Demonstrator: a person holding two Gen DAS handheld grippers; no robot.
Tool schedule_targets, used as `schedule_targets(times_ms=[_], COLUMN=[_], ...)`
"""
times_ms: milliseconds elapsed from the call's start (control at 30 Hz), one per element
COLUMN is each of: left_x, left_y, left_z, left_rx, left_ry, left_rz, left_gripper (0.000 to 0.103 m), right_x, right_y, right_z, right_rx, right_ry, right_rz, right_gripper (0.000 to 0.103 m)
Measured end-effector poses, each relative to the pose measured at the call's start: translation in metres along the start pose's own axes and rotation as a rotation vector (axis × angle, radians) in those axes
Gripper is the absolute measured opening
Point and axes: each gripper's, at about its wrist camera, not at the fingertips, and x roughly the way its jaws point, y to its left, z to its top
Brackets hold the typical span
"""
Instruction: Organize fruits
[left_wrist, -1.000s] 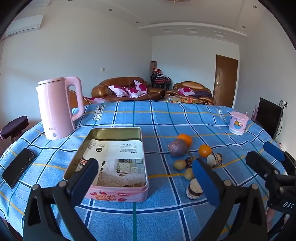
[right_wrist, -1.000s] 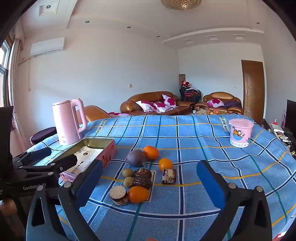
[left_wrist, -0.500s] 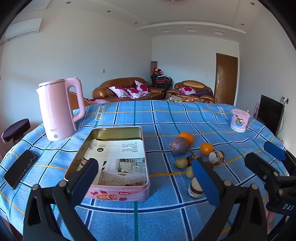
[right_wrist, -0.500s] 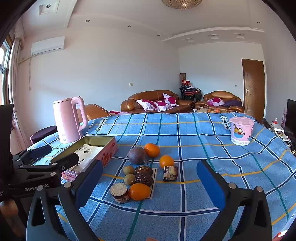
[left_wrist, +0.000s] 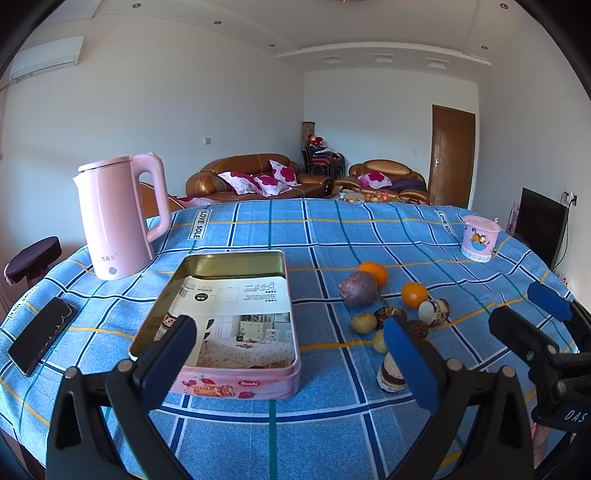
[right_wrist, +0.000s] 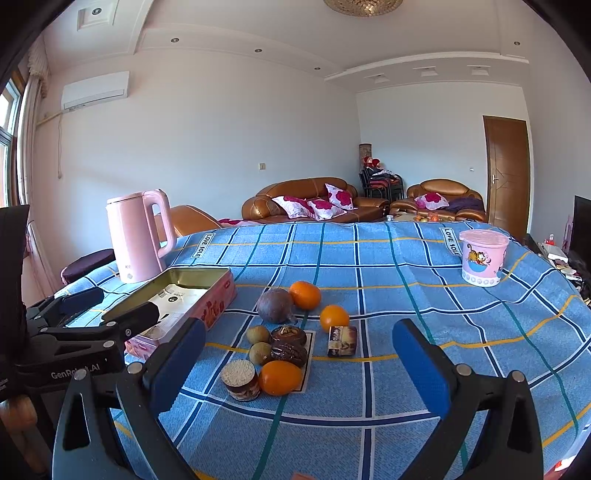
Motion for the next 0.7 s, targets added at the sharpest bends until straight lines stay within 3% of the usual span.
schedule_targets(times_ms=[700], left_x=[-0.0003], left_y=[0.0013], left_z=[-0.0009], left_rx=[0.001], left_ry=[-0.001], left_rz=[0.001], left_gripper=[0.103], right_x=[0.0006], right_y=[0.0013], right_z=[-0.0025], right_rx=[-0.001], right_ry=[0.003], right_rz=[0.002], right_gripper=[0.102])
